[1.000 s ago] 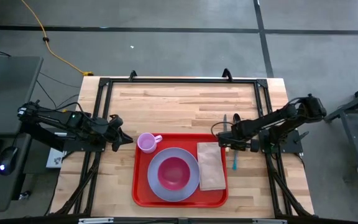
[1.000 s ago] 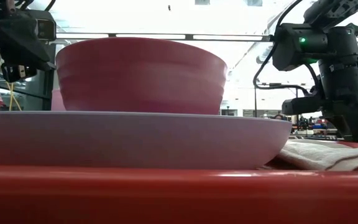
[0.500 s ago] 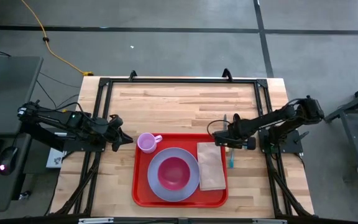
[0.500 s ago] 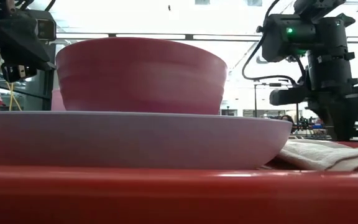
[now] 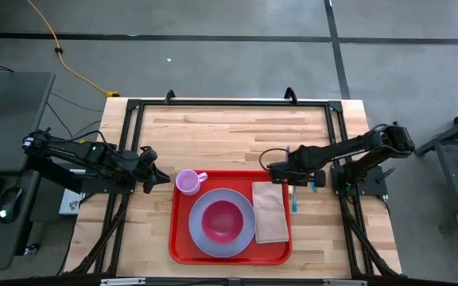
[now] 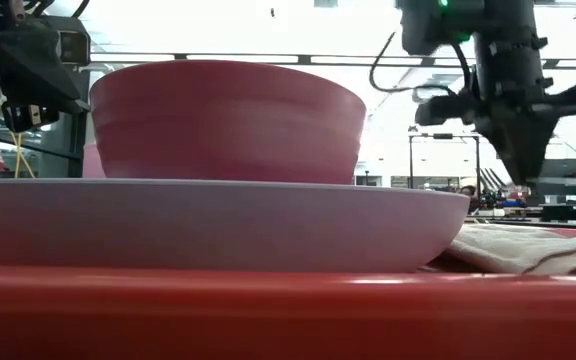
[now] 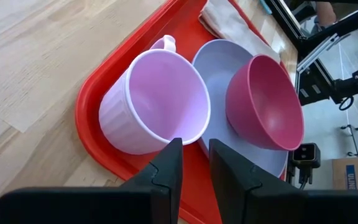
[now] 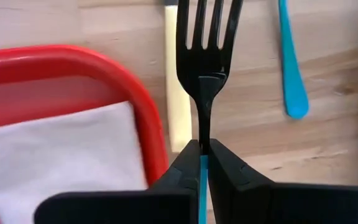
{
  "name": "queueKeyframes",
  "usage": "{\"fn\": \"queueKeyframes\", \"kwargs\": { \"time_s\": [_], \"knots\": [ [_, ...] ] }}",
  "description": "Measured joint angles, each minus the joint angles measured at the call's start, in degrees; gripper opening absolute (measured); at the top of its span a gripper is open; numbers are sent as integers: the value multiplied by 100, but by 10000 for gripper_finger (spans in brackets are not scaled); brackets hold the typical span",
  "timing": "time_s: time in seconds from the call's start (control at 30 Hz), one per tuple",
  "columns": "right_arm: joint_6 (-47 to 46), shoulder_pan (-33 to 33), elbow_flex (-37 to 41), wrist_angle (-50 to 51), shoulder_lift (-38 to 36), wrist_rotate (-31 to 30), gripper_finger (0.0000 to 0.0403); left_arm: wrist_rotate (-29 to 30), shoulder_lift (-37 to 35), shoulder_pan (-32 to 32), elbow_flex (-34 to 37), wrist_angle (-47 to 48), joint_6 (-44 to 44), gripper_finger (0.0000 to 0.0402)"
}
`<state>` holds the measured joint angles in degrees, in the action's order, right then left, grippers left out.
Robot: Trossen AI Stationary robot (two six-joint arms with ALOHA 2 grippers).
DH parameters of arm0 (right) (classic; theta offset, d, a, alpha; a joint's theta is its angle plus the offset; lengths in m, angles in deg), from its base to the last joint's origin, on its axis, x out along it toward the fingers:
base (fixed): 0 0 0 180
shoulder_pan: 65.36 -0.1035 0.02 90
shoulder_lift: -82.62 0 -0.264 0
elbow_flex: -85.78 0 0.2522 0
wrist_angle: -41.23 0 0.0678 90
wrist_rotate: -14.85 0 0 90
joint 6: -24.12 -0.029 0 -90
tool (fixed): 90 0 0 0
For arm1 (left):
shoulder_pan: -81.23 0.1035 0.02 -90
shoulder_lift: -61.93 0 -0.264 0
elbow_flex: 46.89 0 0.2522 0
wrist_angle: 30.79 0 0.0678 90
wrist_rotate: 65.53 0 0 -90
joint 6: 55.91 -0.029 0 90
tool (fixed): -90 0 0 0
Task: Set up tray
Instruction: Put the blue fork on the brown table napkin
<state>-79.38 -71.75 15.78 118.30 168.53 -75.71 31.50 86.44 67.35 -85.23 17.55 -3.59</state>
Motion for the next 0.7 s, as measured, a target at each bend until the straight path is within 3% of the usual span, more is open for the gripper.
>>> {"fn": "queueKeyframes", "kwargs": {
  "time_s": [0.27, 0.7],
  "knots": [
    [-59, -194, -700, -55, -4, 20, 0, 0, 0, 0, 0, 4, -69, 111],
    [-554, -740, -742, -1394, 487, 687, 0, 10, 0, 2, 0, 1, -151, 111]
  ]
}}
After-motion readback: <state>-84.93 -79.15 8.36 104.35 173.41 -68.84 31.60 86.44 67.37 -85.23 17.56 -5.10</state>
